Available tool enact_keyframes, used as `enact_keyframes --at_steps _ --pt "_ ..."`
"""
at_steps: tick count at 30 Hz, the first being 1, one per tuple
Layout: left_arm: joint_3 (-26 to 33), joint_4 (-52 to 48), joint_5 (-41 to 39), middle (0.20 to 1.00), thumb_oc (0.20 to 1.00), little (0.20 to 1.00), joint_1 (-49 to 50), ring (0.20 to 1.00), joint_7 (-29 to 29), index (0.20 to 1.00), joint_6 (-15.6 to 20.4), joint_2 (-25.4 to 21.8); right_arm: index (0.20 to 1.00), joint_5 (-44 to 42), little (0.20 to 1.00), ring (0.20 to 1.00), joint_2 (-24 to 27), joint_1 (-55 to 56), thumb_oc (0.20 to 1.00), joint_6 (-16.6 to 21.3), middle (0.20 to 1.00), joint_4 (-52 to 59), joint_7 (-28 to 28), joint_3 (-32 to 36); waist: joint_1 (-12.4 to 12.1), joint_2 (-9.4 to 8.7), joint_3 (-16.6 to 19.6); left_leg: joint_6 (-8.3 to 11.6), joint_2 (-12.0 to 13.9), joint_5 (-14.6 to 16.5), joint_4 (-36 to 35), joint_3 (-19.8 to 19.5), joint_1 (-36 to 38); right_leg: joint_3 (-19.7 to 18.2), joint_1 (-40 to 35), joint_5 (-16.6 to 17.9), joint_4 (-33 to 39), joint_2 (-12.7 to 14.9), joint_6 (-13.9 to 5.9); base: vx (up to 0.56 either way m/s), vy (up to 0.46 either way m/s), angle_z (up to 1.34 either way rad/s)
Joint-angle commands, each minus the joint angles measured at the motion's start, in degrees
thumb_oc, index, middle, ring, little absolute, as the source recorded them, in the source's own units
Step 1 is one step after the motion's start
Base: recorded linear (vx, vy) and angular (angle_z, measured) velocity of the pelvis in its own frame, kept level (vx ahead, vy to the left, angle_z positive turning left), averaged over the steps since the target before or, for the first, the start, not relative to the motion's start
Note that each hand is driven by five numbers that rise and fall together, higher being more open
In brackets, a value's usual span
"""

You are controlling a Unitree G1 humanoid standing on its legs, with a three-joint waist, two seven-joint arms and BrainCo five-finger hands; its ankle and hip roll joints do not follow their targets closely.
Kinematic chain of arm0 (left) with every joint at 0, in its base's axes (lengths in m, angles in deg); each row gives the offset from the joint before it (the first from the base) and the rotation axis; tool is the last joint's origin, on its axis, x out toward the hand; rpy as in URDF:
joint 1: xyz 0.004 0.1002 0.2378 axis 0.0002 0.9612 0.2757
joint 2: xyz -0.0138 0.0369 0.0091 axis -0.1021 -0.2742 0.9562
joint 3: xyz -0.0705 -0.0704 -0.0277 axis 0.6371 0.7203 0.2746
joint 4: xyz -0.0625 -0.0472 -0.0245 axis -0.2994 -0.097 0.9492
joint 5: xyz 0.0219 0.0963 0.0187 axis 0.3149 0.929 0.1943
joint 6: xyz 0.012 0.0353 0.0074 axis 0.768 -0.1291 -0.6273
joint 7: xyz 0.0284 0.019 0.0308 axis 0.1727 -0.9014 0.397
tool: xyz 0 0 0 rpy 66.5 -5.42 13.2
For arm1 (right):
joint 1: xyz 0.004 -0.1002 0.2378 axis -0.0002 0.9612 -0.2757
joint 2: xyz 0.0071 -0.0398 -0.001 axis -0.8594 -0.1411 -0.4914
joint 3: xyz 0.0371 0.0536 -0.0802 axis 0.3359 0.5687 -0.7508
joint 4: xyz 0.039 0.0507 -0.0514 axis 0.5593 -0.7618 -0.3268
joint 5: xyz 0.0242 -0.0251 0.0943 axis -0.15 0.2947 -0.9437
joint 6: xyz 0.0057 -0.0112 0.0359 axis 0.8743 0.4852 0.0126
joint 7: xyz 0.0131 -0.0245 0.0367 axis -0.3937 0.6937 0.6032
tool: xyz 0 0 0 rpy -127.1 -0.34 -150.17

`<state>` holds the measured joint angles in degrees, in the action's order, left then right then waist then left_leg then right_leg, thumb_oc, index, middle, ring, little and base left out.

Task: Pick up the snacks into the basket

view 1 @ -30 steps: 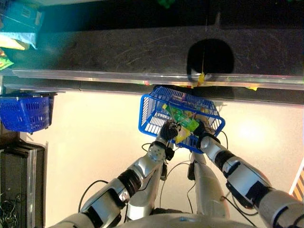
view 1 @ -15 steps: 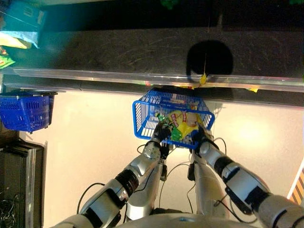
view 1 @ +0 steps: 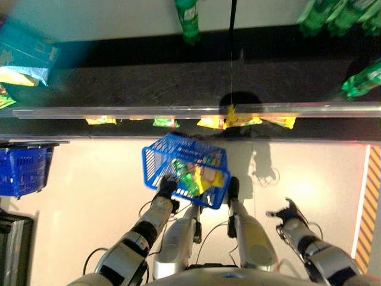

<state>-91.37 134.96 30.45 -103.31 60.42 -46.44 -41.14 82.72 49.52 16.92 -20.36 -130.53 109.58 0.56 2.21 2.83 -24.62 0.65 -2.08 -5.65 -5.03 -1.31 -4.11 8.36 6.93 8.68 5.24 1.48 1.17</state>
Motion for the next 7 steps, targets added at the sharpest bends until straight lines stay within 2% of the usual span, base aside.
enact_keyframes --at_steps 1,5,6,7 --pt "0.5 6.8 5.2 0.200 0.200 0.200 4.3 0.200 -2.5 0.200 -1.4 0.2 1.000 -0.9 1.000 1.000 -0.1 3.5 1.000 0.2 1.000 -3.3 -2.0 1.2 -0.8 -0.34 9.0 1.84 0.0 2.2 0.0 -0.4 -1.1 -5.0 0.0 -4.2 -1.9 5.0 -7.94 0.11 -0.010 -0.08" --pt "7.2 11.0 3.9 0.200 0.200 0.200 9.6 0.200 -4.6 0.200 -1.5 -0.7 1.000 -1.5 1.000 1.000 -0.9 7.7 1.000 0.1 1.000 -4.9 -3.9 5.1 -0.7 -1.05 14.2 1.85 0.5 3.5 0.0 0.1 1.7 -5.3 -2.7 -5.5 -2.2 4.4 -7.82 0.16 -0.034 -0.14" --pt "9.5 11.4 3.0 0.200 0.200 0.200 11.4 0.200 -5.0 0.200 -1.3 -0.9 1.000 -3.0 1.000 1.000 -1.5 9.7 1.000 0.3 1.000 -5.4 -4.6 7.3 -0.7 -1.38 16.5 1.87 0.8 3.9 0.0 0.3 2.7 -5.3 -3.6 -5.8 -2.1 4.2 -7.76 0.14 -0.038 -0.08" --pt "9.5 11.4 3.0 0.200 0.200 0.200 11.4 0.200 -5.0 0.200 -1.3 -0.9 1.000 -3.0 1.000 1.000 -1.5 9.7 1.000 0.3 1.000 -5.4 -4.6 7.3 -0.7 -1.38 16.5 1.87 0.8 3.9 0.0 0.3 2.7 -5.3 -3.6 -5.8 -2.1 4.2 -7.76 0.13 -0.039 -0.09"
